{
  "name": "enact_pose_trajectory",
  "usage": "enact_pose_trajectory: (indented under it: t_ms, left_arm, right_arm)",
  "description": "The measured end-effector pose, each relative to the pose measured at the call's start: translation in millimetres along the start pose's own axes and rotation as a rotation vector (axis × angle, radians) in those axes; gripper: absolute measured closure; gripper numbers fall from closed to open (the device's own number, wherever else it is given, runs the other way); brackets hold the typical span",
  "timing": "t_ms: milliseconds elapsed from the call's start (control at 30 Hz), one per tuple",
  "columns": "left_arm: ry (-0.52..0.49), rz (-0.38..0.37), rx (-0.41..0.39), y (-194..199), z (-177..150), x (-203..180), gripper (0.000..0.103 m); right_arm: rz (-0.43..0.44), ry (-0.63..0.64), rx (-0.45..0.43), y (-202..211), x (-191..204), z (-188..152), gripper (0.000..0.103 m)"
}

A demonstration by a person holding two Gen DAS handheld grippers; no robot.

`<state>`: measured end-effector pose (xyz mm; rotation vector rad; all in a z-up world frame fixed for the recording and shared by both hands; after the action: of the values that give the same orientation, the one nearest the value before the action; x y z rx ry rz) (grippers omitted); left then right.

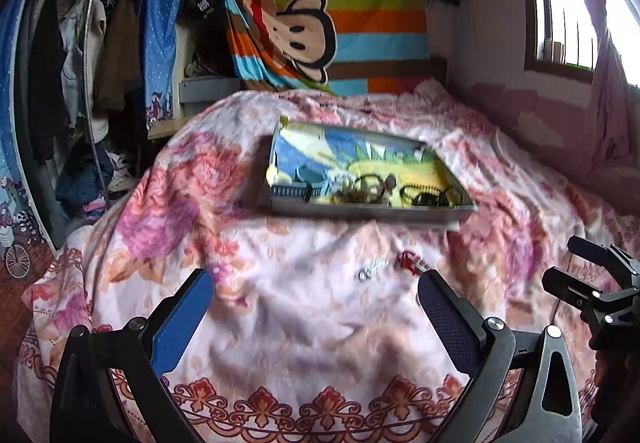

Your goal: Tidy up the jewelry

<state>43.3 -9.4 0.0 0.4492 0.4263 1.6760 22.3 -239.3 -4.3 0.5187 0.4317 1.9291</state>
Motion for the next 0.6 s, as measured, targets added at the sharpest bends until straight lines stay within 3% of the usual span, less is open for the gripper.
enact_pose_trajectory:
  t_ms: [200, 600]
  left_arm:
    - [-0.013, 0.034, 0.062, -17.2, -5.1, -2.9, 0.0]
    - [-0.055, 0.062, 0.067, -24.4, -5.1, -7.0, 0.0]
  right_arm:
    - [-0.014, -0.014, 0.053, -15.0, -4.2, -7.2, 0.002]
    - [-0.017, -0.022, 0.1, -28.4, -6.3, -13.5, 0.002]
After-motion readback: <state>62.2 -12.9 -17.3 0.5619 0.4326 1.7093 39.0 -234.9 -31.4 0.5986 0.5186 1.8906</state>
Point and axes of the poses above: each gripper's, at about its wrist camera, not at the fingertips, and y roughly against the way its jaws point, x to its left, z to its top, the point moved 1 cm from there along -y, roughly the way its jaws point, and after that the axes turned 14 degrees about z, right-handed, at the moved point
